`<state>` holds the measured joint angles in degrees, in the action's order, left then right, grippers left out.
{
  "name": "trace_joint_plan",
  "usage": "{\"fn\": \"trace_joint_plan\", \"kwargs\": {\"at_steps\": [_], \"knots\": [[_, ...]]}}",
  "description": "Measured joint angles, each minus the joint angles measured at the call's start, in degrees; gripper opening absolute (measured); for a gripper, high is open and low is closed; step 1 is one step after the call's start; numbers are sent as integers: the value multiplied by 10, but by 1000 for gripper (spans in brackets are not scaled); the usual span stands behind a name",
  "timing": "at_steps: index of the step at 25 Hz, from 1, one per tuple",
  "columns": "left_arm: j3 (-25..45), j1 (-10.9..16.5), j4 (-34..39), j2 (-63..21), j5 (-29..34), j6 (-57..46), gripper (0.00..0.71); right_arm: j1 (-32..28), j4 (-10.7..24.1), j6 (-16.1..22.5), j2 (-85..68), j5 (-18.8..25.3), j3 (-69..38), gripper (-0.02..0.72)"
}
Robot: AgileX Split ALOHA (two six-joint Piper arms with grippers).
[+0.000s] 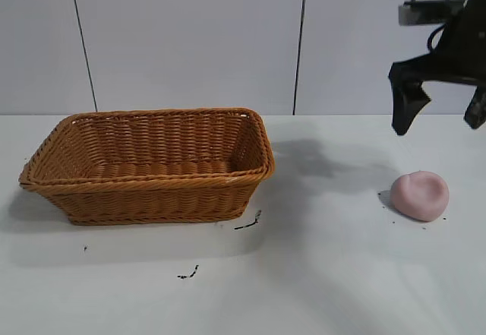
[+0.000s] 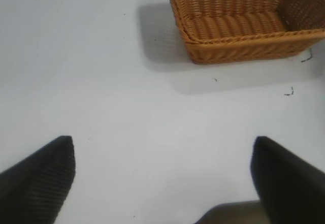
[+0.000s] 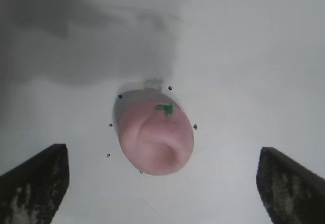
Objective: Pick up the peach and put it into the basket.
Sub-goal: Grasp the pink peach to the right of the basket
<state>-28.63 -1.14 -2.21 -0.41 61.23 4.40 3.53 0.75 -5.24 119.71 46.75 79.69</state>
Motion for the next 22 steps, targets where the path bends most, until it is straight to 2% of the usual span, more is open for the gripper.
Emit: {"fn": "trace_joint_plan", "kwargs": {"at_steps": [11,12,13,14,16,17,19,22], "knots": [[0,0,0,0,0,0,692,0,-19,1,18,-4,0,675],[0,0,0,0,0,0,692,0,-19,1,18,-4,0,620],[0,0,0,0,0,0,692,0,-19,1,18,-3,0,532],[0,0,0,0,0,0,692,0,-19,1,18,0,0,438],[0,0,0,0,0,0,692,0,-19,1,18,2,0,192],[0,0,0,0,0,0,692,0,-19,1,16,3,0,120],[0,0,0,0,0,0,692,0,-19,1,5,4,0,60],[0,0,0,0,0,0,692,0,-19,1,-23,16,12,31]]}}
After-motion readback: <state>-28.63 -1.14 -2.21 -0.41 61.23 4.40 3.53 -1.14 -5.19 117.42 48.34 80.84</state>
